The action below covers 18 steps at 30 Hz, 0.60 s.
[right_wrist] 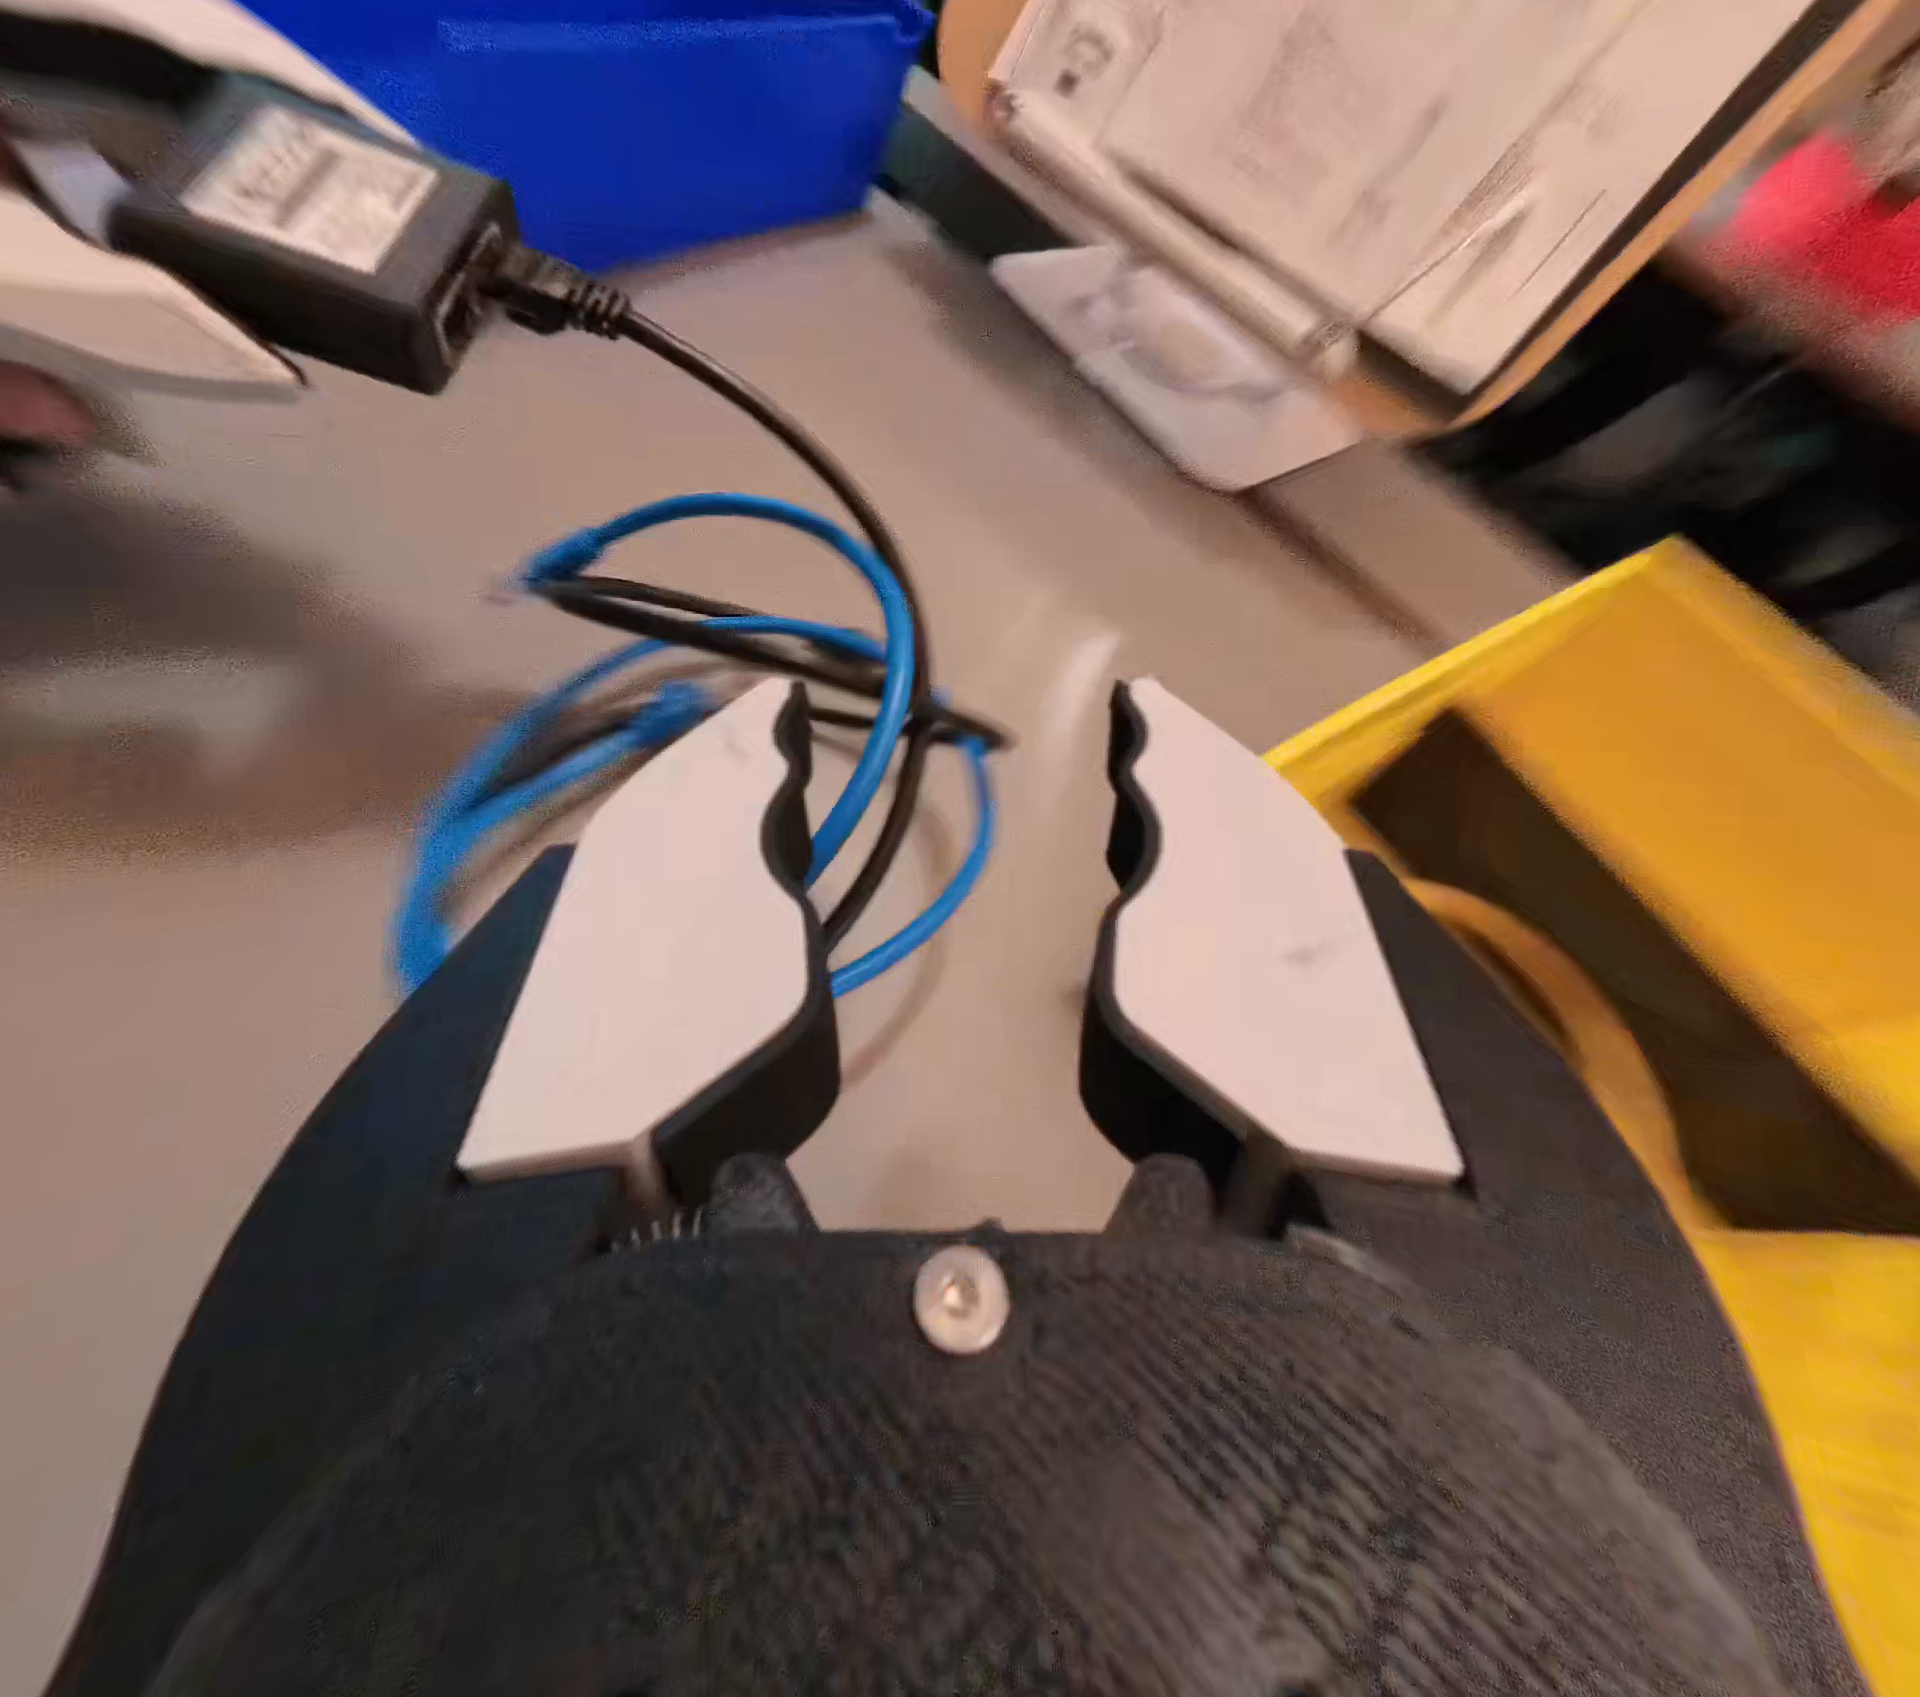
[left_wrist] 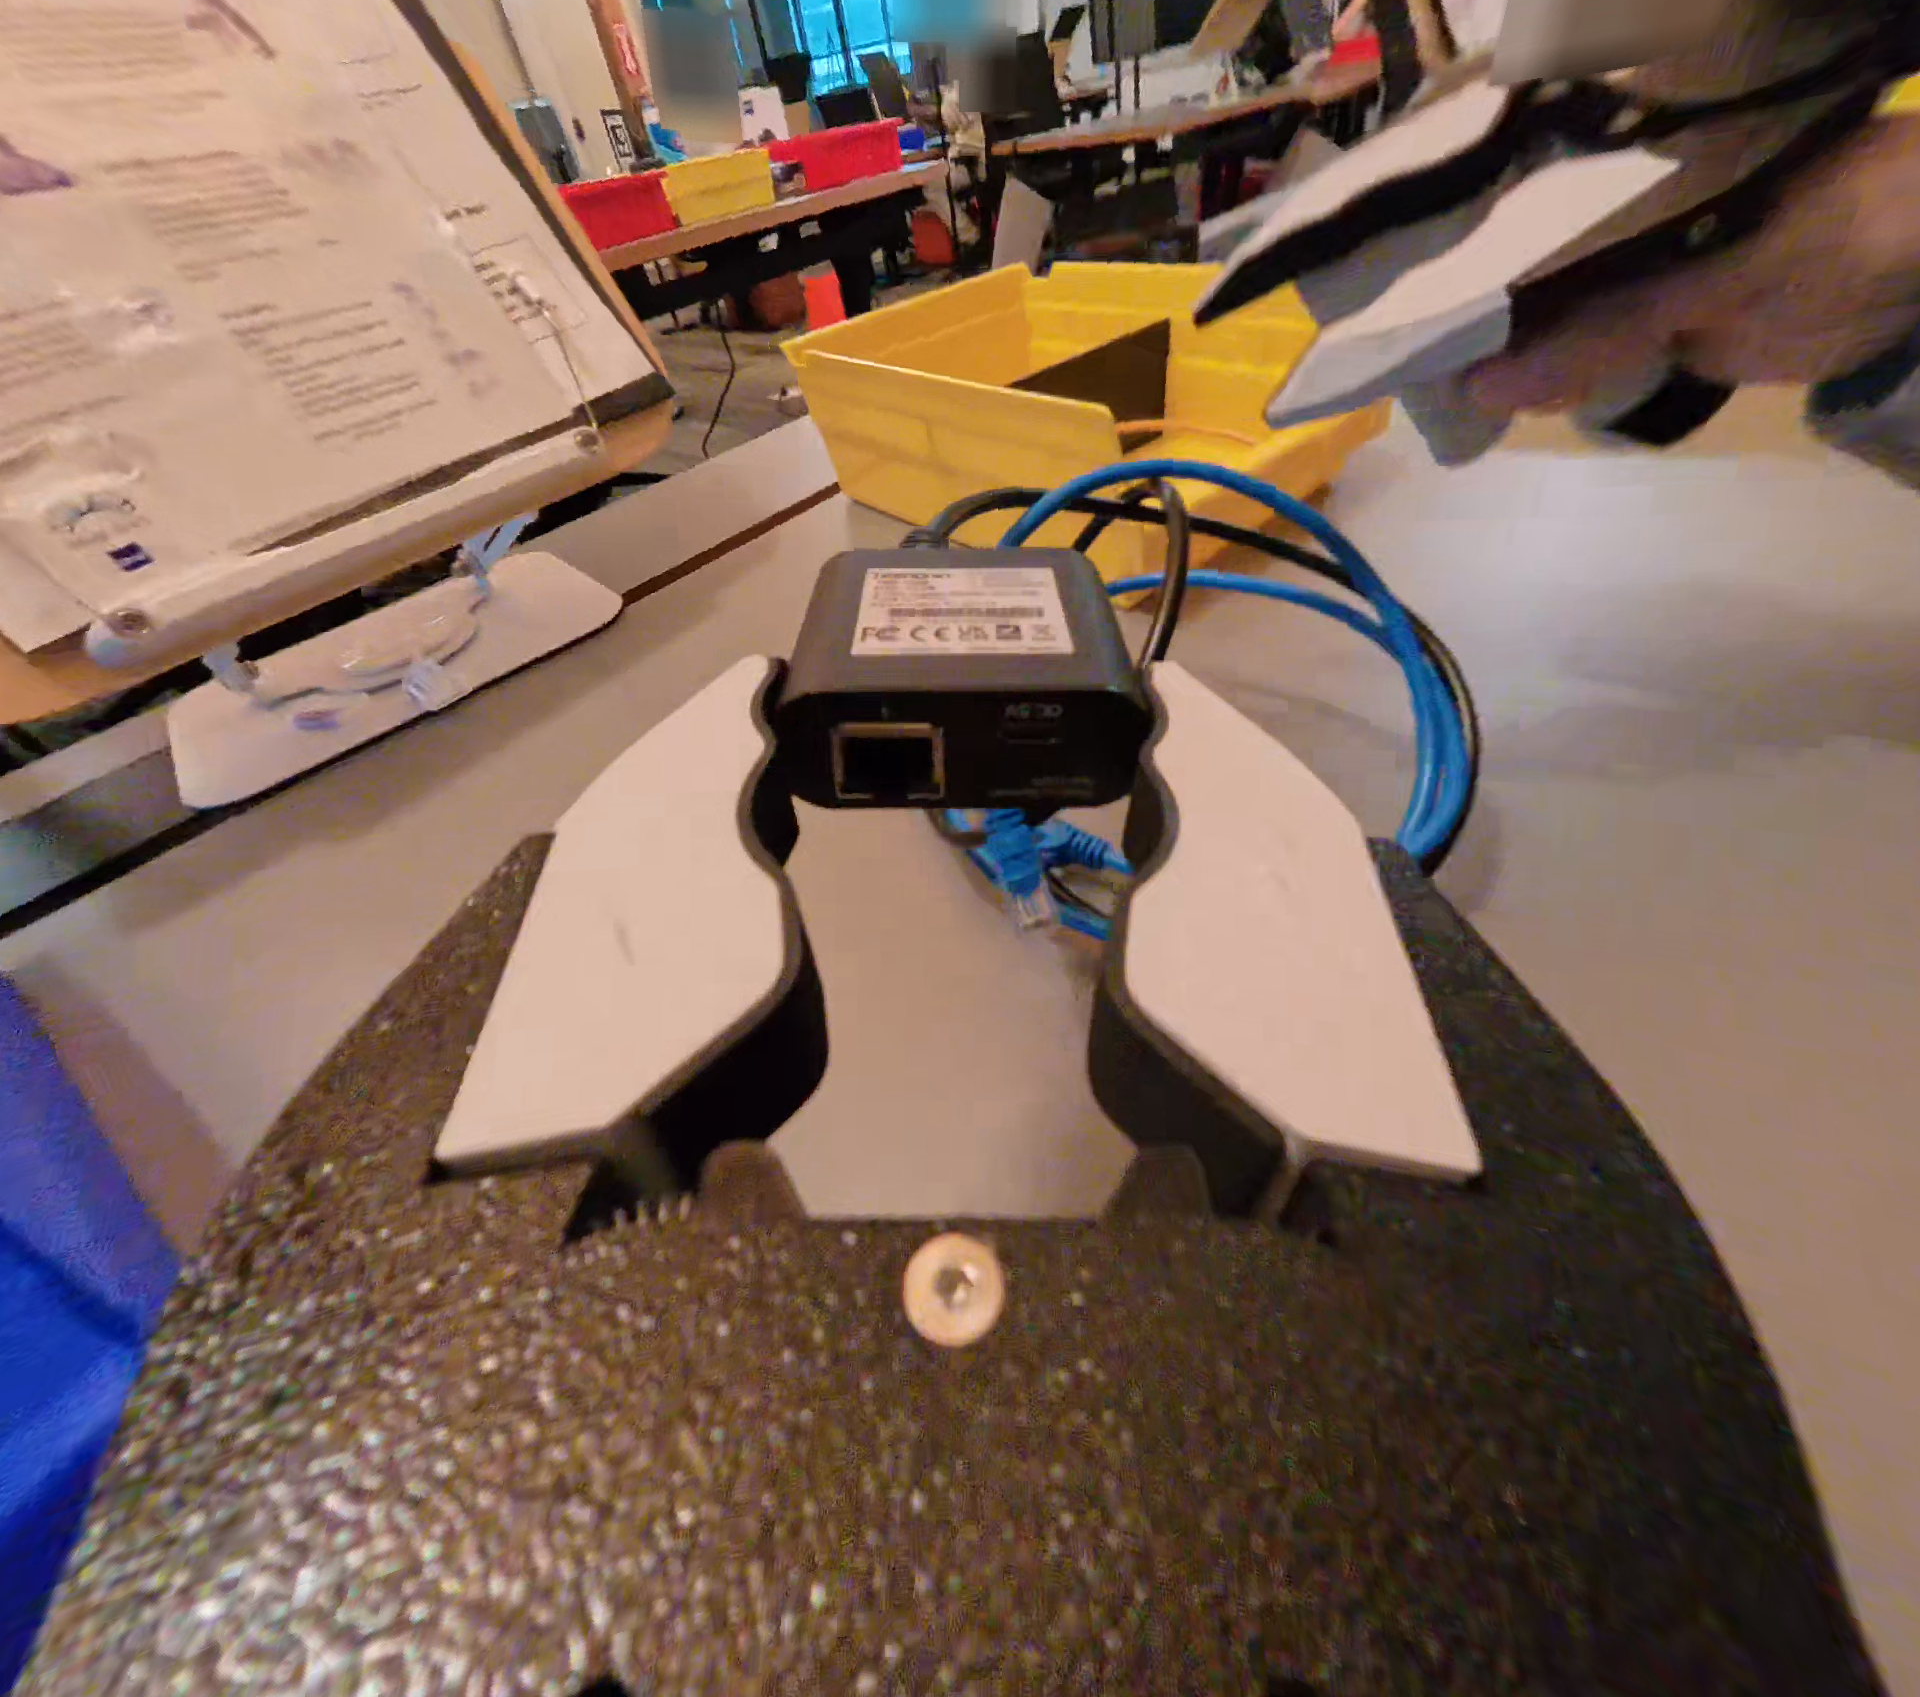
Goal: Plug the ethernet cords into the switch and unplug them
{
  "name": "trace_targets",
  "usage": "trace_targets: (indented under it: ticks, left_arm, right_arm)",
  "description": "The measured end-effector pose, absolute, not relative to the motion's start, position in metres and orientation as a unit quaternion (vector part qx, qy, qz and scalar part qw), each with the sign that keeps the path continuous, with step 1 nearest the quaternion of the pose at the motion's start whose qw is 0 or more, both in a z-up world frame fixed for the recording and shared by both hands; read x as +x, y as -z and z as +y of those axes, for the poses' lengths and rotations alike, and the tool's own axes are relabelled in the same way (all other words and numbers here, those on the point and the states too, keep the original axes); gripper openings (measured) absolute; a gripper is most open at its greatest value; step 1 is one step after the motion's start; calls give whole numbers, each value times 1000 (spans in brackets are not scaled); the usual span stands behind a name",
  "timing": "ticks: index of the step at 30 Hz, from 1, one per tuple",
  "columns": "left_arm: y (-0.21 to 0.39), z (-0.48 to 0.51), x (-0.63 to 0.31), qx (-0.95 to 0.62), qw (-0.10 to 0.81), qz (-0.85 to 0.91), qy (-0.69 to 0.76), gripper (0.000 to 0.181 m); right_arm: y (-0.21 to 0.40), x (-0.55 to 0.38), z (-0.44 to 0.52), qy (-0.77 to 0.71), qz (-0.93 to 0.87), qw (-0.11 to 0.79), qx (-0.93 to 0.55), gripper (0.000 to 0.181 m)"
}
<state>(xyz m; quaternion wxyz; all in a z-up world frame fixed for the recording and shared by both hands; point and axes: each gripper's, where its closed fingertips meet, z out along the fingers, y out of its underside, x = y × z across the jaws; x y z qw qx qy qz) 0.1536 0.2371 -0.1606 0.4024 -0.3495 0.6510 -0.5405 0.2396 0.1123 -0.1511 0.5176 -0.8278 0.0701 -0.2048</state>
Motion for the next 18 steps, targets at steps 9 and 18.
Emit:
trace_targets:
  ticks: [9,18]
  left_arm:
    - [130,262,147,-361,432,613,554,61]
    - [123,265,145,-364,446,611,544,61]
  right_arm:
    - [182,207,134,-149,168,567,-793,41]
    - [221,205,161,3,135,493,-859,13]
